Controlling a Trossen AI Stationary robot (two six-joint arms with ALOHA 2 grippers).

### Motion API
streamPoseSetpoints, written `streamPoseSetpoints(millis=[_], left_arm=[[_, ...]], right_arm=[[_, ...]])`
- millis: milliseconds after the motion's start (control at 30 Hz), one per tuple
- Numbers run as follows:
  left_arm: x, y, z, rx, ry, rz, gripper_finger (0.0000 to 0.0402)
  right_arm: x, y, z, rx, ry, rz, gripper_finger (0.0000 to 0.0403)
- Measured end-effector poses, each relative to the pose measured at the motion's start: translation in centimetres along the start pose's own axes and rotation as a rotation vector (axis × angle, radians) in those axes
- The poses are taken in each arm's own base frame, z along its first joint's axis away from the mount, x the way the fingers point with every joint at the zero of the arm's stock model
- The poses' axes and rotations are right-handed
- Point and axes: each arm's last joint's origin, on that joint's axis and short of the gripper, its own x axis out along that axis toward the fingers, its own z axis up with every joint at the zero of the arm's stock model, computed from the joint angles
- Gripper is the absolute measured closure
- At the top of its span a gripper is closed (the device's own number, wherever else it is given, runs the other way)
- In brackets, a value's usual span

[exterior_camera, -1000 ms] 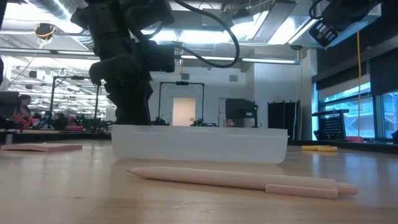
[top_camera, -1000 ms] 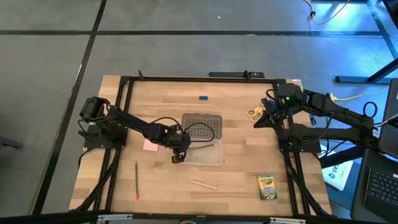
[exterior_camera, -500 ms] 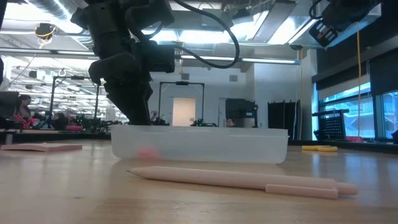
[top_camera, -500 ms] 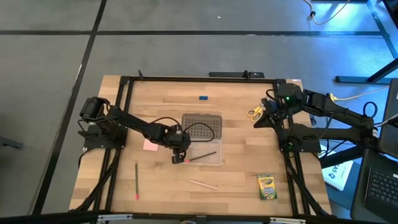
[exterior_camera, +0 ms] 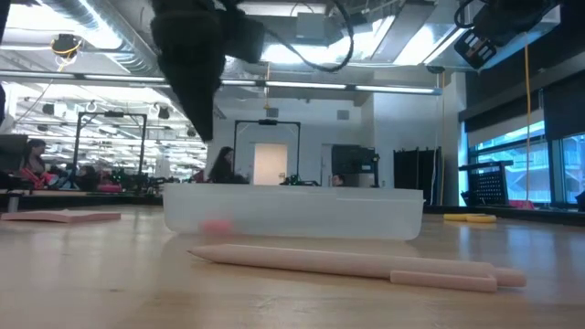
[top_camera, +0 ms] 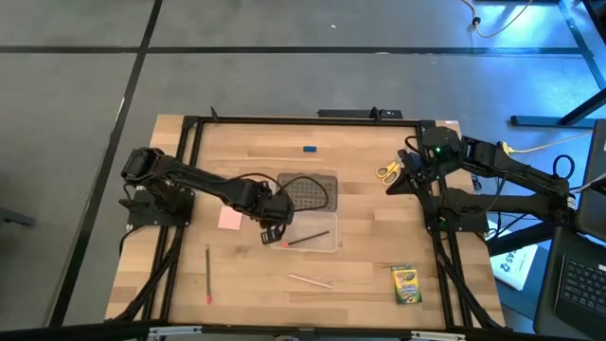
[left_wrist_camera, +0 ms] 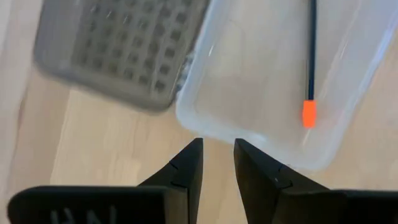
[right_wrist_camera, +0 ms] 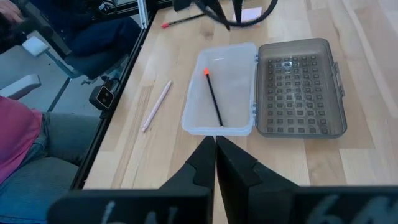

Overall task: Pack school essentials
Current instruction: Put the yellow scissors into the black supply box

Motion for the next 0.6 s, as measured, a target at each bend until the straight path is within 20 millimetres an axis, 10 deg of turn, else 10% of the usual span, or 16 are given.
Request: streamPoseSetpoints(millis=[600], left_arm=[[-4.5, -3.4, -2.5, -0.169, 0.011, 0.005, 0.0318]], right_arm=[[0.1, -0.1, 0.3, -0.043, -0.018, -0.002, 0.0386]])
